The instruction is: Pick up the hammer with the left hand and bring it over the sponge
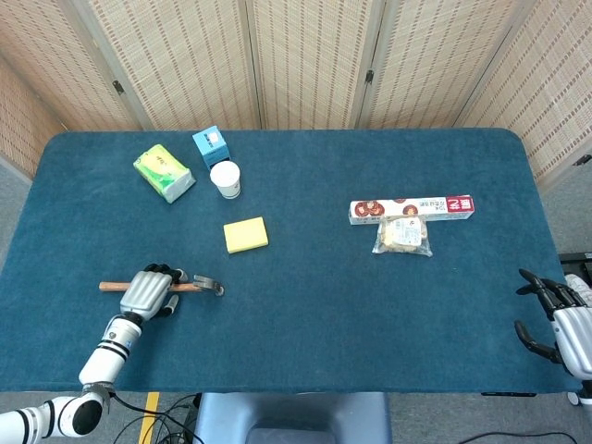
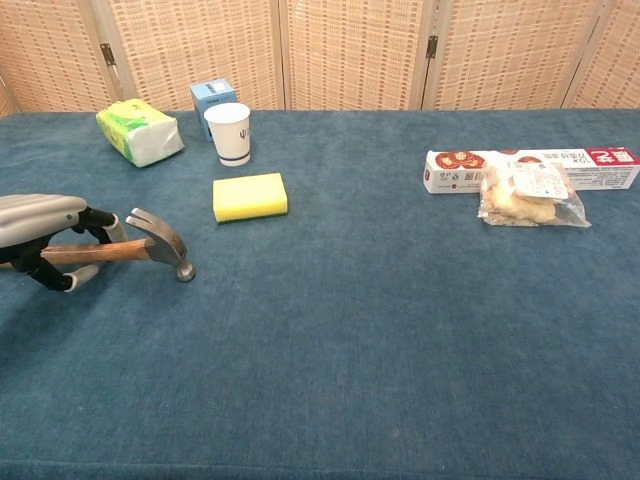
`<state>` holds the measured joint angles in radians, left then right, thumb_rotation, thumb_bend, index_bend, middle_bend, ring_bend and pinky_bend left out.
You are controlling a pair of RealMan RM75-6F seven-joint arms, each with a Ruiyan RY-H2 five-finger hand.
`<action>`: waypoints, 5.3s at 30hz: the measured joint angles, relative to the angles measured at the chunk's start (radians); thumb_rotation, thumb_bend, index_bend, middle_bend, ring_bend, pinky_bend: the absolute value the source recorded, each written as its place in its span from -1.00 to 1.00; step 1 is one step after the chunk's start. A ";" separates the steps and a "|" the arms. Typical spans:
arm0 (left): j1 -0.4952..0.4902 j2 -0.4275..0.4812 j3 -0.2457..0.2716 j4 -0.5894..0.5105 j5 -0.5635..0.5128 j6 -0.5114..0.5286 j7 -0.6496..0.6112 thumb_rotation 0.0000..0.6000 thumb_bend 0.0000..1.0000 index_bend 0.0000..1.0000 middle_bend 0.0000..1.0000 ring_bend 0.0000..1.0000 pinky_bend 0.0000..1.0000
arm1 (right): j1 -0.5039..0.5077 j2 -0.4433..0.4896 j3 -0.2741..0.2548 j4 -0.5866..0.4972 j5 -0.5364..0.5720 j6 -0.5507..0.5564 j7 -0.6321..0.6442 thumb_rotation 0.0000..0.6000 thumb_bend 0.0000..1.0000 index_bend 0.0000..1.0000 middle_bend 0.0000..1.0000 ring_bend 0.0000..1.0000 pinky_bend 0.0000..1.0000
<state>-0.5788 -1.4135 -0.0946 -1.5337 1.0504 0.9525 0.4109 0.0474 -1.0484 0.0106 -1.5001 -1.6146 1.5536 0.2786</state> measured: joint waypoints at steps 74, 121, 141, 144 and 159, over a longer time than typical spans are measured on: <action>-0.034 -0.173 -0.016 0.479 0.475 0.255 -0.643 0.89 0.61 0.63 0.76 0.51 1.00 | 0.007 0.013 0.000 -0.042 0.019 -0.036 -0.043 1.00 -0.40 -0.76 -0.29 -0.56 -0.52; -0.191 -0.274 -0.093 0.680 0.340 0.024 -0.800 0.84 0.61 0.68 0.85 0.82 1.00 | -0.019 0.014 0.003 -0.033 0.036 -0.020 -0.031 1.00 -0.40 -0.76 -0.28 -0.56 -0.52; -0.195 -0.333 -0.064 0.771 0.348 0.010 -0.771 0.87 0.61 0.68 0.85 0.82 1.00 | -0.028 0.023 0.006 -0.047 0.041 -0.011 -0.041 1.00 -0.40 -0.76 -0.28 -0.56 -0.52; -0.181 -0.295 -0.068 0.716 0.350 0.035 -0.795 0.86 0.61 0.68 0.85 0.81 1.00 | -0.029 0.020 0.005 -0.042 0.036 -0.008 -0.036 1.00 -0.40 -0.76 -0.28 -0.56 -0.52; -0.059 -0.171 0.046 0.497 0.458 0.189 -0.741 0.88 0.14 0.01 0.41 0.25 0.47 | -0.020 0.014 0.005 -0.036 0.018 -0.010 -0.029 1.00 -0.40 -0.76 -0.28 -0.56 -0.53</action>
<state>-0.6377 -1.5846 -0.0487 -1.0370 1.5080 1.1414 -0.3305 0.0275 -1.0348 0.0157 -1.5363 -1.5965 1.5434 0.2500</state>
